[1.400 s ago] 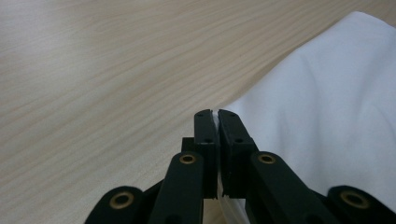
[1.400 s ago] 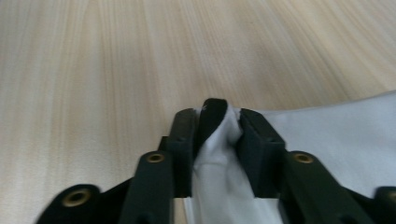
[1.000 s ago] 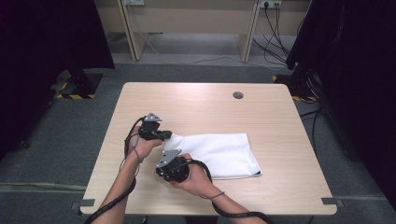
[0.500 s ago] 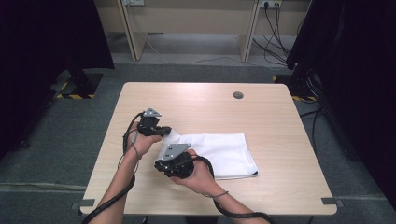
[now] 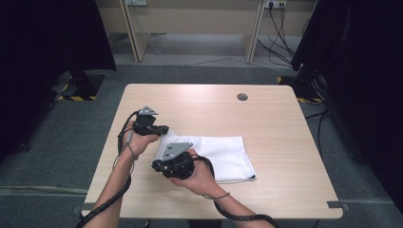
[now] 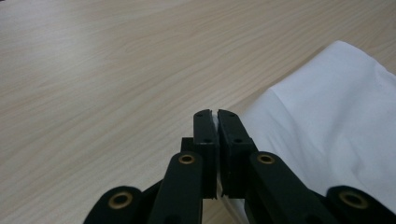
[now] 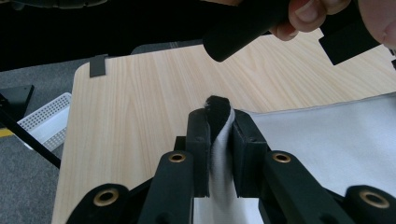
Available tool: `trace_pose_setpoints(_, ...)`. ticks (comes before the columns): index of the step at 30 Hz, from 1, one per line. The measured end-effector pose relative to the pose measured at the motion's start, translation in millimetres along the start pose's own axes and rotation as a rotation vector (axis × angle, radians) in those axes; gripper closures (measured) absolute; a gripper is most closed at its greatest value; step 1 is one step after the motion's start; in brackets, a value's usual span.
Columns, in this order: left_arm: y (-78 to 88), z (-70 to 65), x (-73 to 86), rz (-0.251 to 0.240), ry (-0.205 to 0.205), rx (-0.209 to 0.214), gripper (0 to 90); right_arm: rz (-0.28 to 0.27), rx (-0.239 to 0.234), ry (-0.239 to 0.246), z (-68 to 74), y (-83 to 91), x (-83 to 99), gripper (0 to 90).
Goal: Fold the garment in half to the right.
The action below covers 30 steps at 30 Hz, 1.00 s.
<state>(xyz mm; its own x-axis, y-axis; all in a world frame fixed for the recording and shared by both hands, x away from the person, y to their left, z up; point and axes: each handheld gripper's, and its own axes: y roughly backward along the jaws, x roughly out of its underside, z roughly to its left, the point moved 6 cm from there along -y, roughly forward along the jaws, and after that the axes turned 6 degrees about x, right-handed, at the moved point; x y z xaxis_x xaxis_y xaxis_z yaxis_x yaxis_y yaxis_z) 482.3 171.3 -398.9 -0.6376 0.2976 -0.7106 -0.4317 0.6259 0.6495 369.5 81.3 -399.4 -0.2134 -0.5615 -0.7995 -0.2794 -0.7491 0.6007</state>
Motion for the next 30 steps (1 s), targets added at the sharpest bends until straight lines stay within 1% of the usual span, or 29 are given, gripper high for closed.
trace_pose_setpoints(8,10.0,4.2,0.5,0.005,0.003,-0.012,86.2,-0.015,-0.010,-0.002,4.4,-2.6,-6.9,79.7)
trace_pose_setpoints(15,14.7,4.7,-1.9,0.002,0.004,-0.018,86.2,-0.023,-0.015,-0.008,5.0,-1.7,-11.1,79.8)
trace_pose_setpoints(22,16.2,-0.4,-11.0,0.005,-0.010,-0.018,86.1,-0.039,-0.009,-0.015,2.7,4.9,-14.1,79.9)
trace_pose_setpoints(30,11.6,-8.3,-21.3,0.012,-0.020,-0.012,86.1,-0.055,-0.001,-0.021,-3.1,15.5,-13.5,80.0)
